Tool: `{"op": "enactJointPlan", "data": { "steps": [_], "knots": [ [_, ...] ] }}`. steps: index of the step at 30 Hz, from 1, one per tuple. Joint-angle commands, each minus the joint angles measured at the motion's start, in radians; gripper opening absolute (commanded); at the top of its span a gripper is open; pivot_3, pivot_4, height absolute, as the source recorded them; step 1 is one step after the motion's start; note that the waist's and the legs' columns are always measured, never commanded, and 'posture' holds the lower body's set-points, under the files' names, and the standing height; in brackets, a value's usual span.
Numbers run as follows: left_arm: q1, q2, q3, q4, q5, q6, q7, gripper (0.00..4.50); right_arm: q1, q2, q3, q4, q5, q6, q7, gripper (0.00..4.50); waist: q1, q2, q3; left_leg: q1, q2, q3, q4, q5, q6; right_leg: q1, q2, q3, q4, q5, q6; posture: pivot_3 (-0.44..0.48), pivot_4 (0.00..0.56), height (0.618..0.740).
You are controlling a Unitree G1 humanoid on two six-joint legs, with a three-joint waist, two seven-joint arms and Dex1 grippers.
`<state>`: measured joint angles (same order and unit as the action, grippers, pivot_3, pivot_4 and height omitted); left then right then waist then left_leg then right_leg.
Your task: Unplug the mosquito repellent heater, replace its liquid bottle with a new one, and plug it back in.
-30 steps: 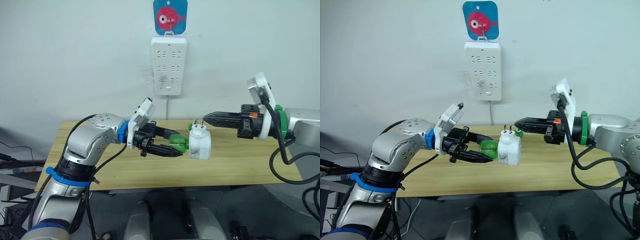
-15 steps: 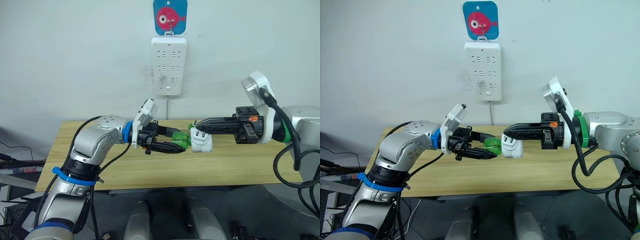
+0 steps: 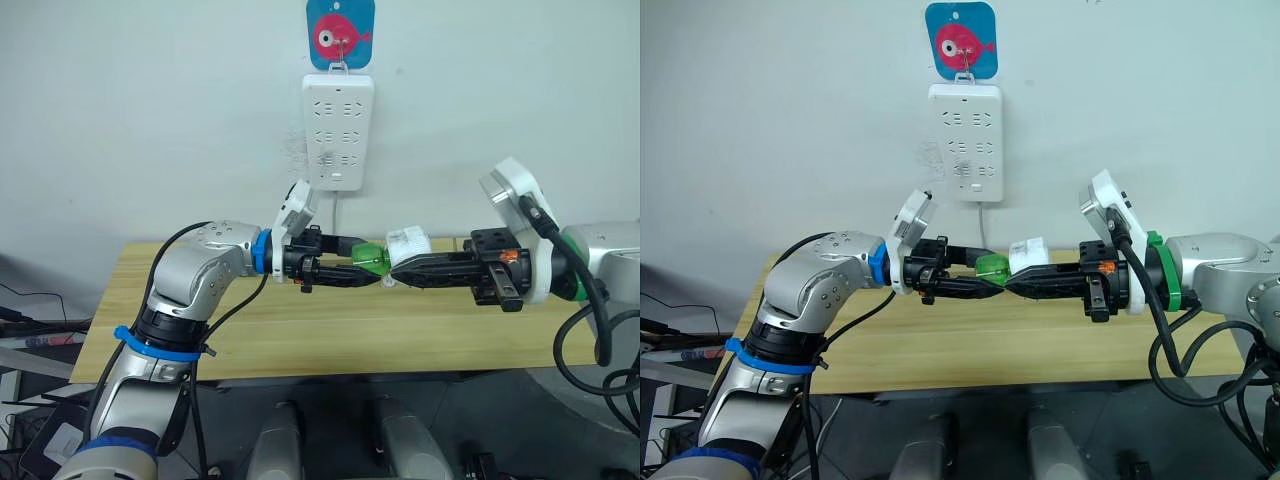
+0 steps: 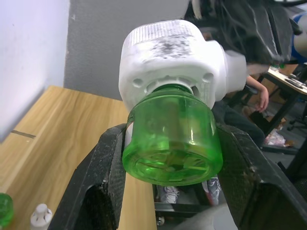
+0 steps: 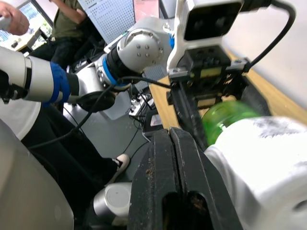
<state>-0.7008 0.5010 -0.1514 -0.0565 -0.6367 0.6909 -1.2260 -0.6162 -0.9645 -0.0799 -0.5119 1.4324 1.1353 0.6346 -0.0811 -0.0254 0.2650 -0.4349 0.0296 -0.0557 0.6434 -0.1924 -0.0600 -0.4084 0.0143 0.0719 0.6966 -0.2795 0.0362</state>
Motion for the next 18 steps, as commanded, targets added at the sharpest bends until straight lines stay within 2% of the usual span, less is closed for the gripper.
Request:
{"op": "enactJointPlan", "data": {
  "steps": [1, 11, 18],
  "knots": [
    [-0.03, -0.015, 0.041, -0.015, -0.025, 0.0, 0.02, 2.32, 0.013, -0.017, -0.023, -0.04, -0.022, -0.014, 0.025, 0.0, 0.0, 0.0, 0.0, 0.0, 0.0, 0.0, 0.0, 0.0, 0.0, 0.0, 0.0, 0.0, 0.0, 0.0, 0.0, -0.109, 0.179, 0.74],
    [-0.043, 0.017, 0.062, -0.027, -0.073, 0.074, 0.0, 2.32, 0.104, -0.018, -0.019, -0.052, -0.189, -0.069, 0.075, 0.0, 0.0, 0.0, 0.0, 0.0, 0.0, 0.0, 0.0, 0.0, 0.0, 0.0, 0.0, 0.0, 0.0, 0.0, 0.0, -0.102, 0.174, 0.74],
    [-0.066, 0.032, 0.094, -0.005, -0.108, 0.128, 0.001, 2.32, 0.112, 0.003, 0.026, -0.05, -0.316, -0.111, 0.11, 0.0, 0.0, 0.0, 0.0, 0.0, 0.0, 0.0, 0.0, 0.0, 0.0, 0.0, 0.0, 0.0, 0.0, 0.0, 0.0, -0.097, 0.169, 0.74]
  ]
}}
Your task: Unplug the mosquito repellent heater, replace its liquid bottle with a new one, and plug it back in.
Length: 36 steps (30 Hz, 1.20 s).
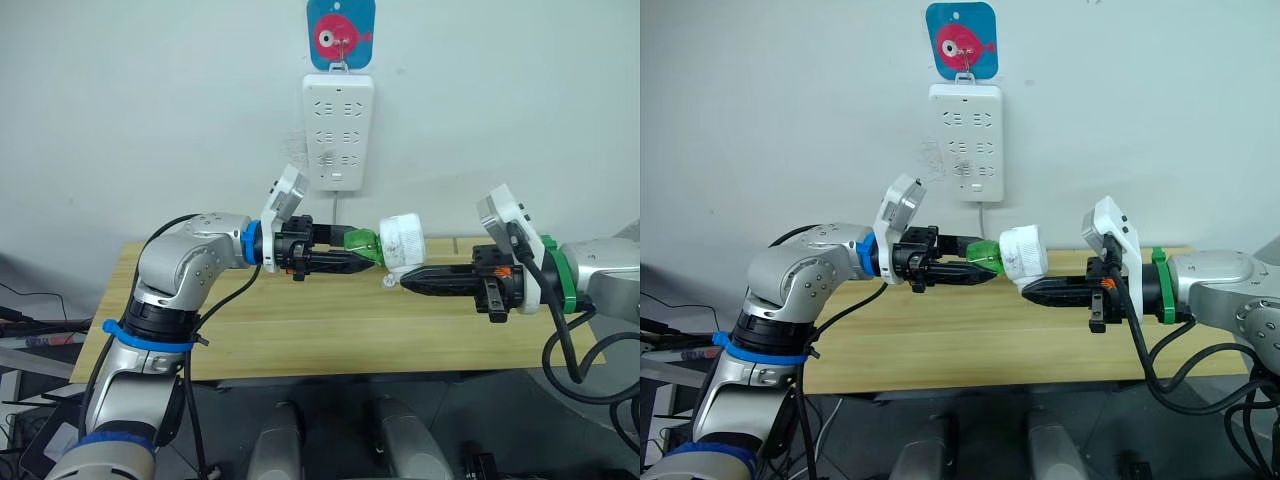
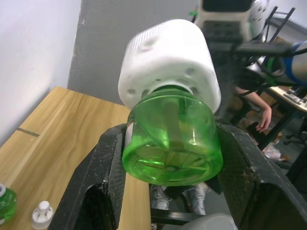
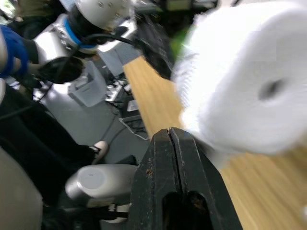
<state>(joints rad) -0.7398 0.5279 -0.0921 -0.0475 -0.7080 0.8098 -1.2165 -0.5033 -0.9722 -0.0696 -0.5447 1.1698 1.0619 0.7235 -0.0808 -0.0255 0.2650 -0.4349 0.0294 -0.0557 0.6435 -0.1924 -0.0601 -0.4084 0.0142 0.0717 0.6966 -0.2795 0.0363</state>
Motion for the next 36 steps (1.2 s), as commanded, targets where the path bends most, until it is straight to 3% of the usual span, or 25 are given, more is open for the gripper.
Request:
{"op": "enactJointPlan", "data": {
  "steps": [1, 13, 17, 21, 30, 36],
  "knots": [
    [-0.029, 0.004, 0.036, -0.012, -0.037, 0.011, -0.009, 2.32, -0.004, 0.026, 0.028, -0.014, -0.074, -0.048, 0.014, 0.0, -0.001, 0.0, 0.0, 0.0, 0.0, 0.0, 0.0, 0.0, 0.0, 0.0, 0.0, 0.0, 0.0, 0.0, 0.0, -0.096, 0.168, 0.74],
    [-0.017, 0.04, 0.023, -0.011, -0.026, 0.018, -0.068, 2.32, 0.018, 0.073, 0.02, -0.013, -0.191, -0.094, 0.024, 0.0, -0.001, 0.0, 0.0, 0.0, 0.0, 0.0, 0.0, 0.0, 0.0, 0.0, 0.0, 0.0, 0.0, 0.0, 0.0, -0.104, 0.168, 0.74],
    [-0.017, 0.033, 0.011, 0.013, 0.041, -0.077, -0.071, 2.32, 0.086, -0.018, -0.061, -0.075, -0.107, -0.056, 0.108, 0.0, 0.002, 0.0, 0.0, 0.0, 0.0, 0.0, 0.0, 0.0, 0.0, 0.0, 0.0, 0.0, 0.0, 0.0, 0.0, -0.1, 0.171, 0.74],
    [-0.009, 0.055, -0.03, 0.028, 0.118, -0.204, -0.136, 2.32, 0.164, -0.102, -0.094, -0.052, -0.266, -0.152, 0.132, 0.0, 0.001, 0.0, 0.0, 0.0, 0.0, 0.0, 0.0, 0.0, 0.0, 0.0, 0.0, 0.0, 0.0, 0.0, 0.0, -0.104, 0.171, 0.74],
    [-0.01, 0.069, -0.056, 0.008, 0.104, -0.193, -0.214, 2.32, 0.059, 0.049, 0.069, 0.051, -0.527, -0.334, 0.066, 0.0, -0.007, 0.0, -0.001, 0.0, 0.0, 0.0, 0.0, 0.0, 0.0, 0.0, 0.0, 0.0, 0.0, 0.0, 0.0, -0.122, 0.174, 0.74],
    [-0.02, 0.066, -0.043, -0.002, 0.075, -0.136, -0.212, 2.32, 0.007, 0.124, 0.123, 0.036, -0.492, -0.321, 0.138, 0.0, -0.007, 0.0, 0.0, 0.0, 0.0, 0.0, 0.0, 0.0, 0.0, 0.0, 0.0, 0.0, 0.001, 0.0, 0.0, -0.114, 0.177, 0.74]
  ]
}}
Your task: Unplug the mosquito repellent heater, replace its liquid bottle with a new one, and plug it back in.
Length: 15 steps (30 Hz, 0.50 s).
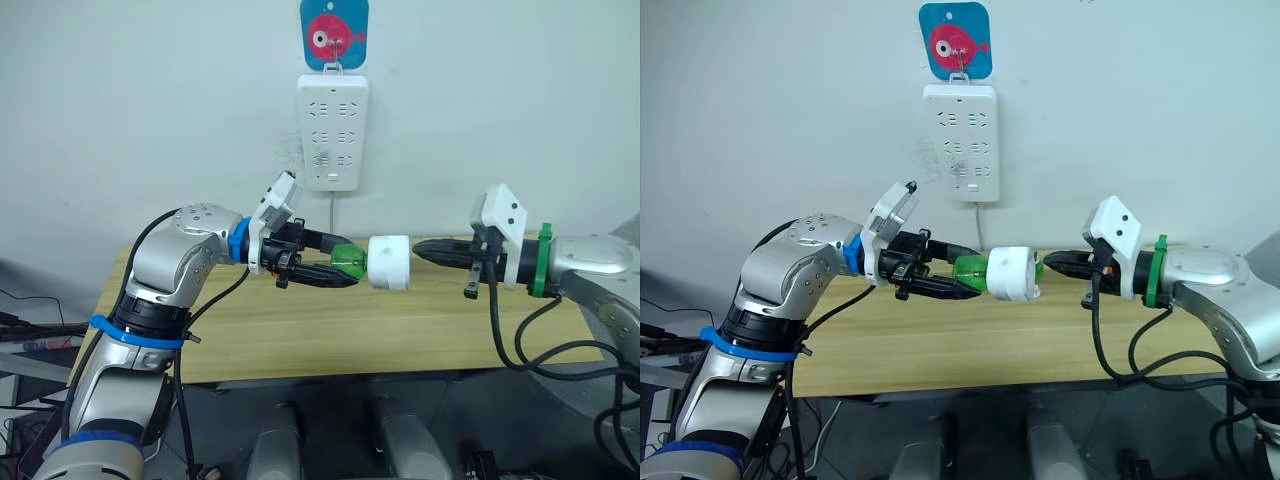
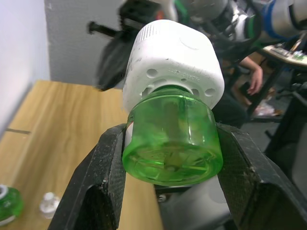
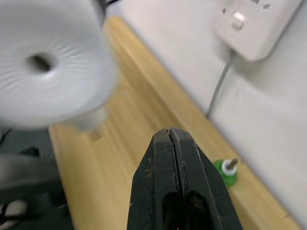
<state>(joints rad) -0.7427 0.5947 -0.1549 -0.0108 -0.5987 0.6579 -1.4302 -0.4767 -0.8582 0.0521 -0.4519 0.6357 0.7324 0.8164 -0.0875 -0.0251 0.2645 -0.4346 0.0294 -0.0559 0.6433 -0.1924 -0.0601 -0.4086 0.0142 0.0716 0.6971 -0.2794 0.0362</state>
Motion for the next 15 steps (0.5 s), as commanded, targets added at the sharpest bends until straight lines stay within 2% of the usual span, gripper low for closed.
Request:
{"op": "enactJointPlan", "data": {
  "steps": [1, 9, 15],
  "knots": [
    [-0.019, -0.006, 0.025, -0.034, -0.032, 0.016, 0.012, 2.32, -0.021, 0.016, -0.001, -0.079, 0.074, 0.031, 0.053, 0.0, 0.0, 0.0, 0.0, 0.0, 0.0, 0.0, 0.0, 0.0, 0.0, 0.0, 0.0, 0.0, 0.0, 0.0, 0.0, -0.113, 0.177, 0.74],
    [-0.018, -0.032, 0.026, 0.002, 0.017, -0.057, 0.06, 2.32, -0.064, 0.074, -0.061, -0.211, 0.33, 0.222, -0.03, 0.0, 0.002, 0.0, 0.0, 0.0, 0.0, -0.001, 0.001, 0.0, 0.0, 0.0, 0.0, 0.0, 0.001, 0.0, 0.0, -0.118, 0.178, 0.74],
    [-0.028, -0.041, 0.016, 0.035, 0.058, -0.112, 0.059, 2.32, -0.077, 0.069, -0.079, -0.248, 0.418, 0.272, -0.089, 0.0, 0.003, 0.0, 0.0, 0.0, 0.0, -0.001, 0.001, 0.0, 0.0, 0.0, 0.0, 0.0, 0.0, 0.0, 0.0, -0.122, 0.178, 0.74]
  ]
}}
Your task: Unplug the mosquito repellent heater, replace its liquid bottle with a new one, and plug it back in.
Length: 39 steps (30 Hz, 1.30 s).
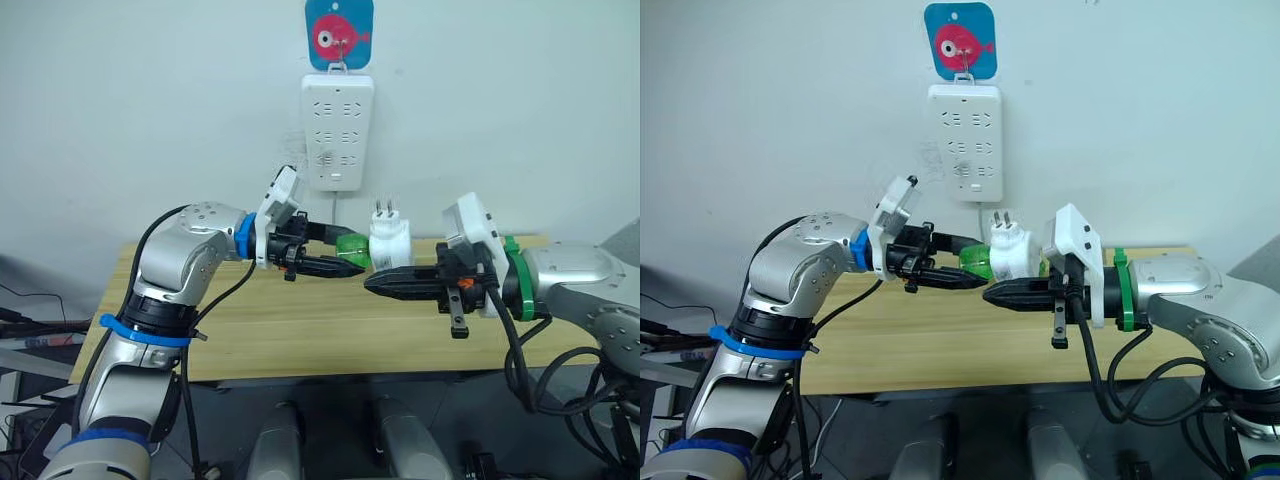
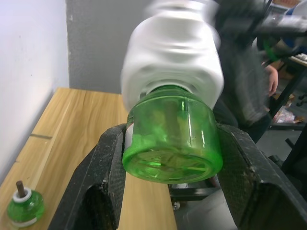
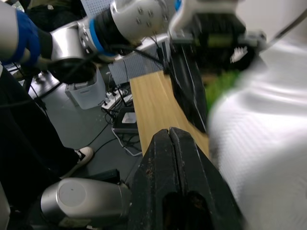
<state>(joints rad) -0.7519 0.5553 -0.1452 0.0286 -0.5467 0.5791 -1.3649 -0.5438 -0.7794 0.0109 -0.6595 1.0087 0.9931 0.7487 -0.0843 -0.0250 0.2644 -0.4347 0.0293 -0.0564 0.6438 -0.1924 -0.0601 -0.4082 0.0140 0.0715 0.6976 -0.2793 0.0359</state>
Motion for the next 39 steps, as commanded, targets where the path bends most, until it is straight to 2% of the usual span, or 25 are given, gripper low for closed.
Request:
{"op": "enactJointPlan", "data": {
  "steps": [1, 5, 10, 14, 19, 24, 33, 39],
  "knots": [
    [-0.019, -0.001, 0.006, -0.001, 0.011, -0.04, -0.008, 2.32, -0.01, -0.012, -0.04, -0.043, 0.053, 0.015, -0.028, 0.0, 0.0, 0.0, 0.0, 0.0, 0.0, 0.0, 0.0, 0.0, 0.0, 0.0, 0.0, 0.0, 0.0, 0.0, 0.0, -0.123, 0.179, 0.74],
    [-0.017, 0.001, -0.004, 0.01, 0.036, -0.078, -0.02, 2.32, -0.016, -0.022, -0.073, -0.041, 0.122, 0.031, -0.063, 0.0, 0.0, 0.0, 0.0, 0.0, 0.0, 0.0, 0.0, 0.0, 0.0, 0.0, 0.0, 0.0, 0.0, 0.0, 0.0, -0.123, 0.179, 0.74],
    [-0.004, 0.012, -0.015, 0.007, 0.05, -0.098, -0.052, 2.32, -0.088, -0.02, -0.165, 0.066, 0.29, 0.054, -0.169, 0.0, -0.001, 0.0, 0.0, 0.0, 0.0, 0.0, 0.0, 0.0, 0.0, 0.0, 0.0, 0.0, 0.0, 0.0, 0.0, -0.121, 0.179, 0.74],
    [0.006, 0.026, -0.023, -0.028, 0.031, -0.071, -0.088, 2.32, -0.146, -0.005, -0.139, 0.149, 0.206, 0.028, -0.176, 0.0, -0.002, 0.0, 0.0, 0.0, 0.0, 0.0, 0.0, 0.0, 0.0, 0.0, 0.0, 0.0, 0.0, 0.0, 0.0, -0.121, 0.177, 0.74],
    [0.002, 0.021, -0.013, -0.059, 0.007, -0.044, -0.099, 2.32, -0.133, -0.029, -0.011, 0.174, 0.013, -0.03, -0.072, 0.0, -0.002, 0.0, 0.0, 0.0, 0.0, 0.0, 0.0, 0.0, 0.0, 0.0, 0.0, 0.0, 0.0, 0.0, 0.0, -0.115, 0.174, 0.74],
    [0.004, 0.025, -0.001, -0.109, -0.031, 0.016, -0.106, 2.32, -0.149, -0.024, 0.038, 0.238, -0.089, -0.058, -0.016, 0.0, -0.002, 0.0, 0.0, 0.0, 0.0, 0.0, 0.0, 0.0, 0.0, 0.0, 0.0, 0.0, 0.0, 0.0, 0.0, -0.108, 0.173, 0.74],
    [-0.01, 0.021, 0.035, -0.133, -0.12, 0.15, -0.064, 2.32, -0.129, 0.011, 0.024, 0.281, -0.122, -0.028, 0.003, 0.0, -0.002, 0.0, 0.0, 0.0, 0.0, 0.0, 0.0, 0.0, 0.0, 0.0, 0.0, 0.0, 0.0, 0.0, 0.0, -0.104, 0.171, 0.74],
    [-0.026, 0.021, 0.061, -0.125, -0.192, 0.248, -0.032, 2.32, -0.078, 0.019, -0.011, 0.256, -0.061, 0.015, 0.019, 0.0, -0.002, 0.0, 0.0, 0.0, 0.0, 0.0, 0.0, 0.0, 0.0, 0.0, 0.0, 0.0, 0.0, 0.0, 0.0, -0.109, 0.172, 0.74]
  ]
}}
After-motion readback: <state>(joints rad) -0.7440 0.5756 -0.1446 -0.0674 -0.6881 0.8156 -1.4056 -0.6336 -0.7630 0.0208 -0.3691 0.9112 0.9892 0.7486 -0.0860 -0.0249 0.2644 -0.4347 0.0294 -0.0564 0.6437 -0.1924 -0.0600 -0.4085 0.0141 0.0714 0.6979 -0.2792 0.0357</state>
